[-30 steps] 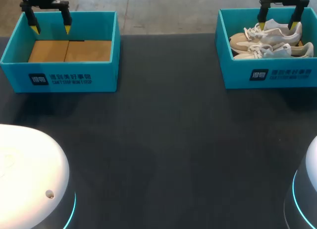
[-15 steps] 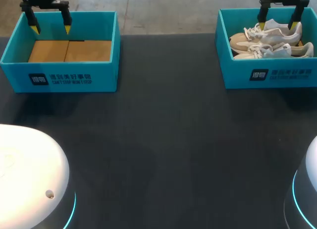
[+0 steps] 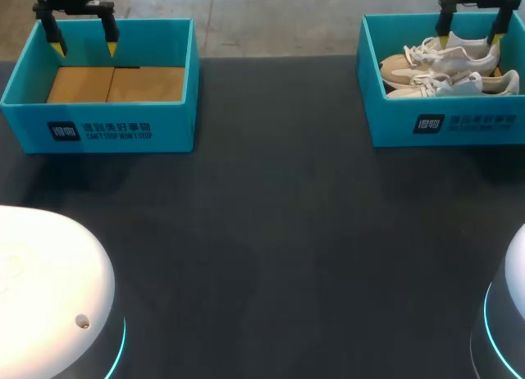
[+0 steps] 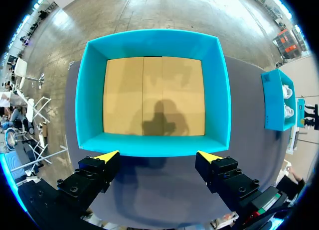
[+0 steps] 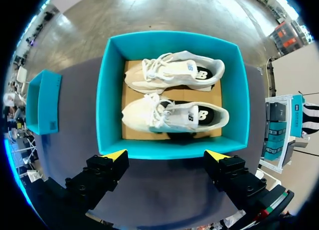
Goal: Take the shoe out of the shoebox, open the shoe tongue, remove and reinsert the insole, then place the shoe into the shoebox
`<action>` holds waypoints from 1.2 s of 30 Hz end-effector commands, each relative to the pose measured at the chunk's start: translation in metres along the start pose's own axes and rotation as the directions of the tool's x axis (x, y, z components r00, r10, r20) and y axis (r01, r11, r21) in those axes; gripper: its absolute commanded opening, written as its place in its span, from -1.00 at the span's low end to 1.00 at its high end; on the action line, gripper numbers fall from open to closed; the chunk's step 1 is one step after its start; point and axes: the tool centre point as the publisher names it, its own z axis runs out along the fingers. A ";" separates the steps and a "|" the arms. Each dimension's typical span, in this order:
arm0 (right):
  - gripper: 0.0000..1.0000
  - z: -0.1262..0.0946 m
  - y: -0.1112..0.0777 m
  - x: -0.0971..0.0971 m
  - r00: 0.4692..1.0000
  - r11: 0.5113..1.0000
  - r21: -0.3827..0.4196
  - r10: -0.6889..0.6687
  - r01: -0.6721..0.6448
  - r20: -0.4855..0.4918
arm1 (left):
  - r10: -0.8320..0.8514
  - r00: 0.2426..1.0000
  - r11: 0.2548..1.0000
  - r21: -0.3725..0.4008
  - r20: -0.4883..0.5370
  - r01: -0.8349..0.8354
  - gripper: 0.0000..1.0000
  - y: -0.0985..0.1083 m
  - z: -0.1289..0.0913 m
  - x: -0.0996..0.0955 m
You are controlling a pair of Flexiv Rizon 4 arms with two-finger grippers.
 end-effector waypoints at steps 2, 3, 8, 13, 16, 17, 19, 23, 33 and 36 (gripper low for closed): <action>1.00 0.009 0.006 -0.024 1.000 1.000 0.005 0.010 -0.010 -0.003 | 0.000 1.000 1.000 0.000 0.000 0.000 1.00 0.000 0.000 0.000; 1.00 0.012 0.008 -0.028 1.000 1.000 0.008 0.008 -0.008 -0.002 | 0.000 1.000 1.000 0.000 0.000 0.000 1.00 0.000 0.000 0.000; 1.00 0.026 0.017 -0.049 1.000 1.000 0.023 0.000 0.000 0.003 | 0.000 1.000 1.000 0.000 0.000 0.000 1.00 0.000 0.000 0.000; 1.00 0.043 0.023 -0.064 1.000 0.999 0.041 -0.005 0.004 0.024 | 0.000 1.000 1.000 0.000 0.000 0.000 1.00 0.000 0.000 0.000; 0.69 0.052 0.026 -0.072 1.000 0.999 0.050 -0.001 -0.001 0.028 | 0.000 1.000 1.000 0.000 0.000 0.000 1.00 0.000 0.000 0.000; 0.47 0.054 0.027 -0.075 1.000 0.999 0.051 -0.001 -0.001 0.029 | 0.000 1.000 1.000 0.000 0.000 0.000 1.00 0.000 0.000 0.000; 0.39 0.059 0.029 -0.080 0.999 0.999 0.051 -0.001 -0.001 0.037 | 0.000 1.000 1.000 0.000 0.000 0.000 1.00 0.000 0.000 0.000; 0.00 0.066 0.033 -0.090 0.999 0.999 0.049 0.002 -0.004 0.046 | 0.000 1.000 1.000 0.000 0.000 0.000 1.00 0.000 0.000 0.000; 0.13 0.087 0.029 -0.106 0.998 0.998 0.049 0.028 -0.031 0.064 | 0.000 1.000 1.000 0.000 0.000 0.000 1.00 0.000 0.000 0.000; 0.02 0.094 0.028 -0.110 0.997 0.998 0.056 0.037 -0.040 0.061 | 0.000 1.000 1.000 0.000 0.000 0.000 1.00 0.000 0.000 0.000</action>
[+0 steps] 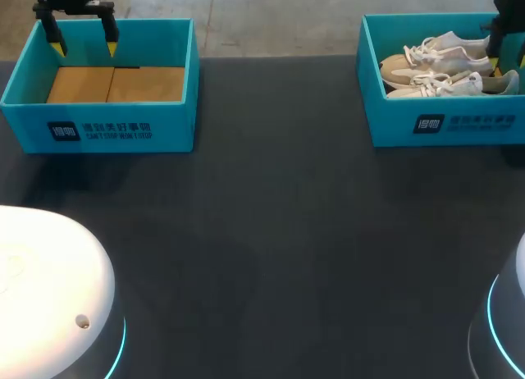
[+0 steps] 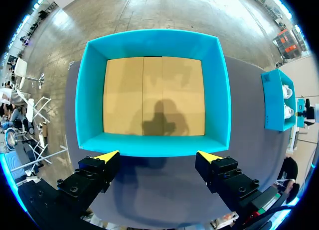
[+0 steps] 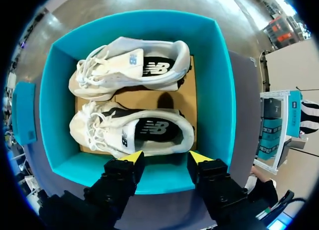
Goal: Take the shoe out of the shoebox, open the shoe tongue, remove and reinsert the insole, then place the shoe into the shoebox
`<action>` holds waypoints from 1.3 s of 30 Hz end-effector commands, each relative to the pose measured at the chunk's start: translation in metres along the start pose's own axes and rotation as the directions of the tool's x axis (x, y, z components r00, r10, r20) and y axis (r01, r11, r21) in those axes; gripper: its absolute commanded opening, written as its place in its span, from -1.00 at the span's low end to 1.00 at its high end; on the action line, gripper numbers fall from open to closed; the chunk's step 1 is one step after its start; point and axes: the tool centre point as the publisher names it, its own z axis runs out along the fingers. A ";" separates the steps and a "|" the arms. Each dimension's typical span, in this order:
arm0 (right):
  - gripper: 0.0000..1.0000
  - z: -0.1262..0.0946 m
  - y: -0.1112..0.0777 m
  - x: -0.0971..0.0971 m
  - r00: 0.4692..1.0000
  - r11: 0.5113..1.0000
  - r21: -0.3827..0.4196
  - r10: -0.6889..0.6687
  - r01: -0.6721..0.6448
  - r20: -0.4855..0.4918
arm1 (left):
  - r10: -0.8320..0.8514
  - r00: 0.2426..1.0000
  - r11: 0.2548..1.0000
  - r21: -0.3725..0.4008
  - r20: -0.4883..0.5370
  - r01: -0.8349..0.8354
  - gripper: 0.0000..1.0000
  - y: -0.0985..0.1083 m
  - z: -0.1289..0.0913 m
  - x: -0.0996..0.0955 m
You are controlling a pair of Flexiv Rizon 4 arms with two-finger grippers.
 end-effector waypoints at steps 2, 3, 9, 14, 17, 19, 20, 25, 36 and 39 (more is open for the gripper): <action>0.02 0.013 0.000 -0.006 1.000 1.000 0.003 0.012 -0.012 -0.008 | 0.000 1.000 1.000 0.001 0.000 0.000 1.00 0.000 0.000 0.000; 0.04 0.015 0.001 -0.007 1.000 1.000 0.004 0.019 -0.019 -0.009 | 0.000 1.000 1.000 0.001 0.000 0.000 1.00 0.000 0.000 0.000; 0.22 0.024 0.003 -0.017 0.999 0.999 -0.001 0.050 -0.050 -0.010 | 0.000 1.000 1.000 0.001 0.000 0.000 1.00 0.000 0.000 0.000; 0.18 0.028 0.007 -0.021 0.998 0.998 -0.004 0.059 -0.059 -0.008 | 0.000 1.000 1.000 0.001 0.000 0.000 1.00 0.000 0.000 0.000; 0.17 0.033 0.007 -0.023 0.998 0.998 -0.001 0.062 -0.062 -0.007 | 0.000 1.000 1.000 0.001 0.000 0.000 1.00 0.000 0.000 0.000; 0.18 0.037 0.008 -0.024 0.998 0.998 0.004 0.067 -0.067 -0.010 | 0.000 1.000 1.000 0.001 0.000 0.000 1.00 0.000 0.000 0.000; 0.23 0.038 0.008 -0.024 0.998 0.998 0.005 0.068 -0.068 -0.010 | 0.000 1.000 1.000 0.001 0.000 0.000 1.00 0.000 0.000 0.000; 0.29 0.046 0.010 -0.027 0.997 0.997 0.013 0.072 -0.072 -0.011 | 0.000 1.000 1.000 0.001 0.000 0.000 1.00 0.000 0.000 0.000; 0.28 0.057 0.012 -0.032 0.997 0.997 0.021 0.077 -0.077 -0.019 | 0.000 1.000 1.000 0.001 0.000 0.000 1.00 0.000 0.000 0.000; 0.30 0.061 0.013 -0.032 0.997 0.997 0.025 0.076 -0.076 -0.022 | 0.000 1.000 1.000 0.001 0.000 0.000 1.00 0.000 0.000 0.000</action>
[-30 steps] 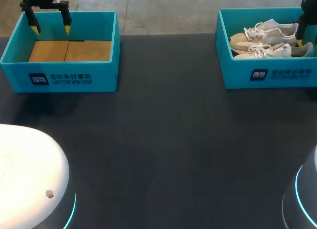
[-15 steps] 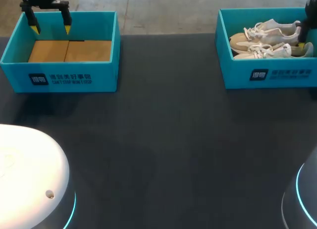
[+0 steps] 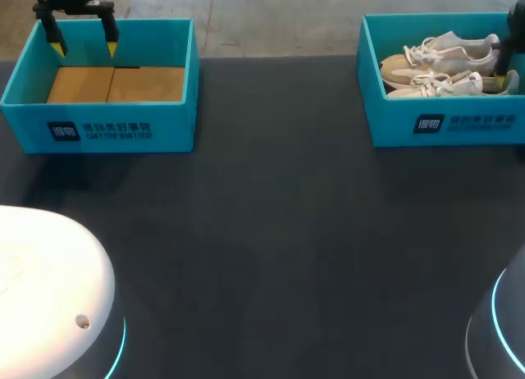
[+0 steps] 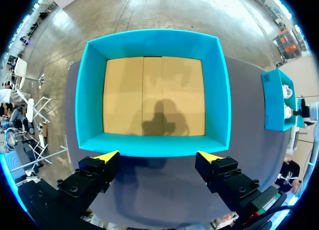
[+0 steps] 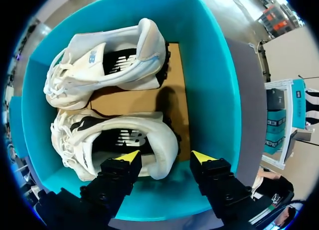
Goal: Take the shoe out of the shoebox, open the shoe tongue, remove and reinsert the insole, then place the shoe into the shoebox
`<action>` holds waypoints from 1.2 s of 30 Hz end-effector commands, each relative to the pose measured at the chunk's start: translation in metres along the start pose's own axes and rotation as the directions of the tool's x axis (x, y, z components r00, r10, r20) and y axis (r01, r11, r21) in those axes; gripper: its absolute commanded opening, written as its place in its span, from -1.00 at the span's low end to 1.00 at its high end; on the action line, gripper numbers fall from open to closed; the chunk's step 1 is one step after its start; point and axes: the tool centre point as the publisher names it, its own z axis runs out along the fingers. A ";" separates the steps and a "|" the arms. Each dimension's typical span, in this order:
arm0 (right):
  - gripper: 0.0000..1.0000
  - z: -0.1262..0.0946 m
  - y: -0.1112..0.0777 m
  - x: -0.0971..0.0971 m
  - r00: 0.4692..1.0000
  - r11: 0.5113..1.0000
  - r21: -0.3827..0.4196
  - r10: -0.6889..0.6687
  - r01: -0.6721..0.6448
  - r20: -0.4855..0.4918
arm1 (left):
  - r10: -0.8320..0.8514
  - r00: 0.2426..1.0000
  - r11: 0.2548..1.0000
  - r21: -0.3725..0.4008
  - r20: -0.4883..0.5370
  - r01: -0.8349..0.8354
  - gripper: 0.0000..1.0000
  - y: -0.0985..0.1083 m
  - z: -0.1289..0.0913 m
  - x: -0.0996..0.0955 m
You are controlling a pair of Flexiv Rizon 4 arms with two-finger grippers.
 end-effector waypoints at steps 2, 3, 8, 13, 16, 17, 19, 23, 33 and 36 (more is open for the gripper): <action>0.30 0.010 0.006 0.000 1.000 1.000 0.011 -0.001 0.001 -0.005 | 0.000 1.000 1.000 0.001 0.000 0.000 1.00 0.000 0.000 0.000; 0.33 0.011 0.006 0.000 1.000 1.000 0.012 -0.001 0.001 -0.005 | 0.000 1.000 1.000 0.001 0.000 0.000 1.00 0.000 0.000 0.000; 0.39 0.018 0.006 0.000 1.000 1.000 0.026 -0.004 0.004 -0.008 | 0.000 1.000 1.000 0.001 0.000 0.000 1.00 0.000 0.000 0.000; 0.36 0.026 0.007 0.001 1.000 0.999 0.043 -0.013 0.013 -0.019 | 0.000 1.000 1.000 0.001 0.000 0.000 1.00 0.000 0.000 0.000; 0.36 0.030 0.008 0.002 1.000 0.998 0.052 -0.022 0.023 -0.022 | 0.000 1.000 1.000 0.001 0.000 0.000 1.00 0.000 0.000 0.000; 0.36 0.031 0.008 0.003 0.999 0.998 0.052 -0.023 0.024 -0.022 | 0.000 1.000 1.000 0.001 0.000 0.000 1.00 0.000 0.000 0.000; 0.36 0.032 0.009 0.003 0.999 0.998 0.054 -0.026 0.028 -0.025 | 0.000 1.000 1.000 0.001 0.000 0.000 1.00 0.000 0.000 0.000; 0.39 0.037 0.009 0.004 0.999 0.998 0.060 -0.033 0.035 -0.029 | 0.000 1.000 1.000 0.001 0.000 0.000 1.00 0.000 0.000 0.000; 0.34 0.045 0.007 0.005 0.998 0.996 0.078 -0.037 0.040 -0.042 | 0.000 1.000 1.000 0.001 0.000 0.000 1.00 0.000 0.000 0.000; 0.33 0.046 0.006 0.005 0.998 0.996 0.080 -0.037 0.041 -0.046 | 0.000 1.000 1.000 0.001 0.000 0.000 1.00 0.000 0.000 0.000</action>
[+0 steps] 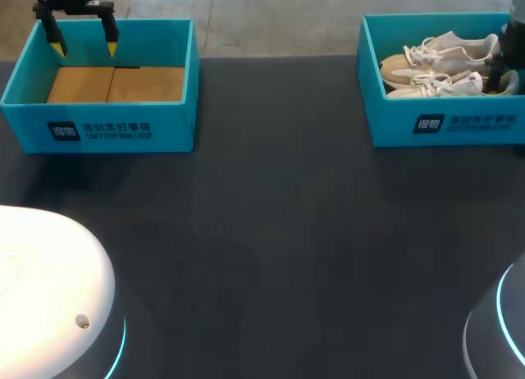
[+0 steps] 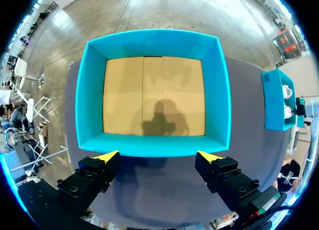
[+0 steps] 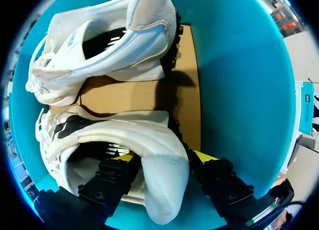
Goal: Take the shoe out of the shoebox, open the shoe tongue, remove and reinsert the insole, then place the shoe into the shoebox
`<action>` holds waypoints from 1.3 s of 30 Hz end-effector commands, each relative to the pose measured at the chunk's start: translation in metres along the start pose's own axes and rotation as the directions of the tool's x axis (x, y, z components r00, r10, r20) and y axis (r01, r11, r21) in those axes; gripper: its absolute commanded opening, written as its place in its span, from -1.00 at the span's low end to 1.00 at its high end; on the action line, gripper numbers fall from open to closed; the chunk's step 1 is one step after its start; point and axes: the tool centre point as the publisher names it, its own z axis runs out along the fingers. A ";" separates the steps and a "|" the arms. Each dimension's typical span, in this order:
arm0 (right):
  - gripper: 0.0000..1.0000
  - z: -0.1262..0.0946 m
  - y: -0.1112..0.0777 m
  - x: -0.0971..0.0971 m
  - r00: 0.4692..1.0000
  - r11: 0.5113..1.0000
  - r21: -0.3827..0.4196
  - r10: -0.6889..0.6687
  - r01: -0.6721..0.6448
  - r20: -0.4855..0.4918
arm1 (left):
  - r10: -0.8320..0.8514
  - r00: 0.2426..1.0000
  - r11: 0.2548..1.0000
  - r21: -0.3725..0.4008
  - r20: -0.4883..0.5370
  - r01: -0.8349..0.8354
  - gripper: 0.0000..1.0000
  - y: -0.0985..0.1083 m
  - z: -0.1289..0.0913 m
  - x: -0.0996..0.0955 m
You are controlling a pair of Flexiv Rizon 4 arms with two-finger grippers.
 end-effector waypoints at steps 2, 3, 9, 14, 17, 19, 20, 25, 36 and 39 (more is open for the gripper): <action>0.29 0.004 0.003 -0.001 1.000 1.000 0.008 0.001 -0.001 -0.005 | 0.000 1.000 1.000 0.001 0.000 0.000 1.00 0.000 0.000 0.000; 0.29 0.004 0.002 -0.001 1.000 1.000 0.009 0.004 -0.004 -0.009 | 0.000 1.000 1.000 0.001 0.000 0.000 1.00 0.000 0.000 0.000; 0.36 0.011 -0.001 -0.001 1.000 1.000 0.018 0.008 -0.008 -0.016 | 0.000 1.000 1.000 0.001 0.000 0.000 1.00 0.000 0.000 0.000; -0.18 0.012 -0.002 -0.002 1.000 1.000 0.022 0.012 -0.011 -0.017 | 0.000 1.000 1.000 0.001 0.000 0.000 1.00 0.000 0.000 0.000; -0.65 0.012 -0.002 -0.002 1.000 1.000 0.023 0.013 -0.013 -0.016 | 0.000 1.000 1.000 0.001 0.000 0.000 1.00 0.000 0.000 0.000; -1.00 0.011 -0.003 -0.001 1.000 1.000 0.023 0.014 -0.013 -0.014 | 0.000 1.000 1.000 0.001 0.000 0.000 1.00 0.000 0.000 0.000; -1.00 0.011 -0.003 -0.001 1.000 1.000 0.022 0.014 -0.014 -0.013 | 0.000 1.000 1.000 0.001 0.000 0.000 1.00 0.000 0.000 0.000; -1.00 0.007 -0.006 -0.002 1.000 1.000 0.015 0.023 -0.023 -0.010 | 0.000 1.000 1.000 0.001 0.000 0.000 1.00 0.000 0.000 0.000; -1.00 -0.012 -0.011 -0.001 1.000 1.000 -0.018 0.024 -0.024 -0.007 | 0.000 1.000 1.000 0.001 0.000 0.000 1.00 0.000 0.000 0.000; -1.00 -0.020 -0.014 0.000 1.000 0.999 -0.029 0.022 -0.022 -0.012 | 0.000 1.000 1.000 0.001 0.000 0.000 1.00 0.000 0.000 0.000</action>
